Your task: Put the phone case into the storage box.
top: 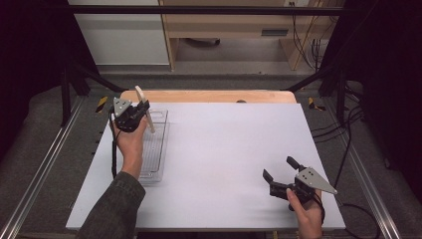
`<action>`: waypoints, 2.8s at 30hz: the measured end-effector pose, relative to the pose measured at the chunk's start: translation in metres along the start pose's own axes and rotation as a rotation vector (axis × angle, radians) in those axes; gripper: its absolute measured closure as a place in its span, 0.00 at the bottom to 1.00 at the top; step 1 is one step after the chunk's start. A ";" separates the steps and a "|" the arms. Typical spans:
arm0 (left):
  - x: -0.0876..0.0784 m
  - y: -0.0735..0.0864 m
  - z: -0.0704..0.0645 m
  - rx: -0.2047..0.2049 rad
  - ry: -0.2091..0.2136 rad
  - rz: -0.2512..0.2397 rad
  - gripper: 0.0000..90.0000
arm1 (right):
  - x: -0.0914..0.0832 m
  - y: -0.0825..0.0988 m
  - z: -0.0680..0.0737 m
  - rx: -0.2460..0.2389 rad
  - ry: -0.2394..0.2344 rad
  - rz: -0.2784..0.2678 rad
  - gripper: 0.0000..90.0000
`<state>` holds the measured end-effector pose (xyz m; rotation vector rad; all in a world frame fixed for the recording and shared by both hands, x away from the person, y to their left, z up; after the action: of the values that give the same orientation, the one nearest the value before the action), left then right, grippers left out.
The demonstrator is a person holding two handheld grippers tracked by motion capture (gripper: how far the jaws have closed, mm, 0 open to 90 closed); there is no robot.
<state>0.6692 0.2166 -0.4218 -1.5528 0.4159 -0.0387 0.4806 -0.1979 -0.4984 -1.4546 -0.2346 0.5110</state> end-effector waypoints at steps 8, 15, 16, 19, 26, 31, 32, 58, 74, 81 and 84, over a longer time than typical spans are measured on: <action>0.001 0.002 0.003 0.007 -0.008 0.007 0.90 | 0.000 0.001 0.000 0.001 0.000 0.003 0.04; 0.002 0.003 0.002 0.022 -0.013 0.010 0.90 | 0.001 0.001 -0.001 0.000 -0.002 0.002 0.04; 0.003 0.003 0.002 0.021 -0.012 0.011 0.90 | 0.001 0.001 -0.001 0.000 -0.002 0.003 0.04; 0.003 0.004 0.002 0.019 -0.009 0.013 0.90 | 0.001 0.001 0.000 -0.001 -0.003 0.003 0.04; 0.002 0.006 0.002 0.020 -0.009 0.015 0.90 | 0.001 0.001 0.000 0.000 -0.003 0.005 0.04; 0.001 0.006 0.004 0.018 -0.012 0.015 0.90 | 0.001 0.001 0.000 0.000 -0.001 0.005 0.04; 0.001 0.007 0.004 0.017 -0.012 0.016 0.90 | 0.001 0.002 0.000 0.000 -0.002 0.006 0.04; 0.013 0.013 0.004 -0.046 0.006 0.024 0.90 | 0.000 0.001 -0.003 0.012 0.004 0.005 0.04; 0.018 0.014 -0.001 -0.079 0.032 0.029 0.89 | 0.001 0.003 -0.003 0.016 0.001 0.013 0.04; 0.023 0.012 -0.005 -0.079 0.031 0.038 0.89 | 0.000 0.003 -0.004 0.019 0.003 0.011 0.04; 0.026 0.012 -0.006 -0.078 0.032 0.040 0.89 | 0.000 0.003 -0.005 0.018 0.004 0.012 0.04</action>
<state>0.6886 0.2036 -0.4398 -1.6219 0.4782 -0.0161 0.4819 -0.2018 -0.5022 -1.4397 -0.2178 0.5190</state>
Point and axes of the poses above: each handheld gripper's, and its own axes: x roughly forward along the jaws, y roughly out of its underside, z roughly to its left, the point moved 10 cm from there along x, roughly forward along the jaws, and after that the axes turned 1 degree about x, right-handed, at the moved point
